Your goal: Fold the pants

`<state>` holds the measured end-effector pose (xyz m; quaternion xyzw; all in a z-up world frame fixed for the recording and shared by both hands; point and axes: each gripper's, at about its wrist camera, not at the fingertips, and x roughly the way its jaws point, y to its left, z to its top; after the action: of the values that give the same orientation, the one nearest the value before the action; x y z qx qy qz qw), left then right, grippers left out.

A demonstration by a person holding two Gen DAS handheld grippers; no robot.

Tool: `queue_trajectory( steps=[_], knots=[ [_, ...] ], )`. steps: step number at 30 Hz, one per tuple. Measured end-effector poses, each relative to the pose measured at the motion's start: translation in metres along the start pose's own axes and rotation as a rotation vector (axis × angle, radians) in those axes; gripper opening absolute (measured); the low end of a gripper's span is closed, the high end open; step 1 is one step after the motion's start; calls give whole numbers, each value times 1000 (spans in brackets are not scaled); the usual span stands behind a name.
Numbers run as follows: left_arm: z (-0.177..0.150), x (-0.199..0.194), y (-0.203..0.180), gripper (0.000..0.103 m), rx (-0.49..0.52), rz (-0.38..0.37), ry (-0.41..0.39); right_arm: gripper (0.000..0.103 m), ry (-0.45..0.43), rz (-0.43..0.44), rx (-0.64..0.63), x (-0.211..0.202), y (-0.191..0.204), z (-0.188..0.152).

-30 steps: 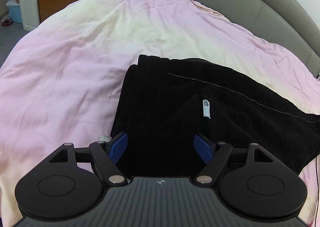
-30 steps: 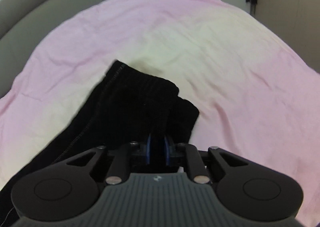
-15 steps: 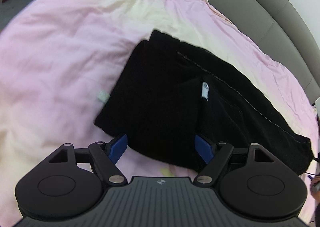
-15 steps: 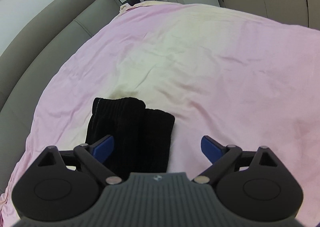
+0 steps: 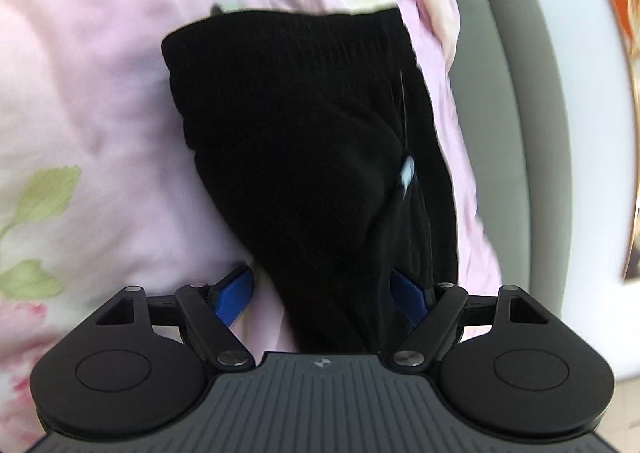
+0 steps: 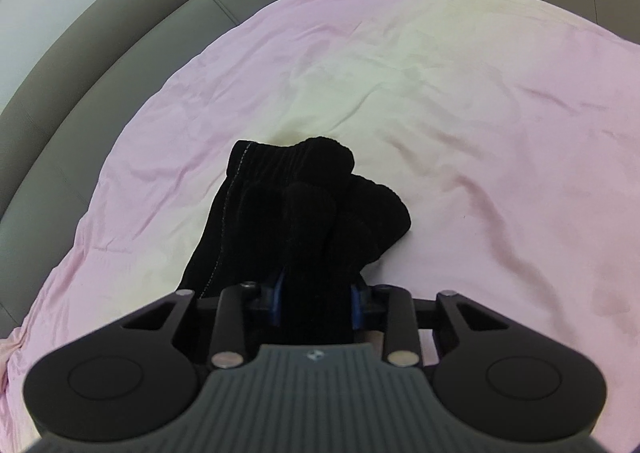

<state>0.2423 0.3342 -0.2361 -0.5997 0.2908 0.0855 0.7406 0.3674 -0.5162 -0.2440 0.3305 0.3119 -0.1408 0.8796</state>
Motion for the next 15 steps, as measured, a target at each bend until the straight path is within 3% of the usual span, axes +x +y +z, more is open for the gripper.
queue_trajectory(
  steps=[6, 8, 10, 11, 12, 13, 14, 15],
  knots=[
    [-1, 18, 6, 91, -81, -40, -194, 45, 31, 36, 62, 7, -11, -1],
    [-3, 24, 7, 91, -115, -45, -249, 57, 35, 44, 91, 12, -9, -1],
    [-8, 26, 6, 90, -123, -40, -285, 81, 40, 67, 111, 18, -2, 1],
    [-10, 28, 4, 82, -98, -22, -287, 83, 45, 73, 98, 21, 4, 2],
    [-14, 29, 1, 76, -64, 9, -281, 75, 51, 64, 59, 24, 11, 2],
    [-15, 29, 1, 66, -38, 33, -274, 36, 54, 34, -7, 25, 20, 2],
    [-14, 26, 2, 57, -37, 33, -266, 18, 49, -5, -64, 24, 25, 0],
    [-12, 23, 6, 54, -61, 18, -257, 14, 44, 16, -54, 21, 24, 0]
  ],
)
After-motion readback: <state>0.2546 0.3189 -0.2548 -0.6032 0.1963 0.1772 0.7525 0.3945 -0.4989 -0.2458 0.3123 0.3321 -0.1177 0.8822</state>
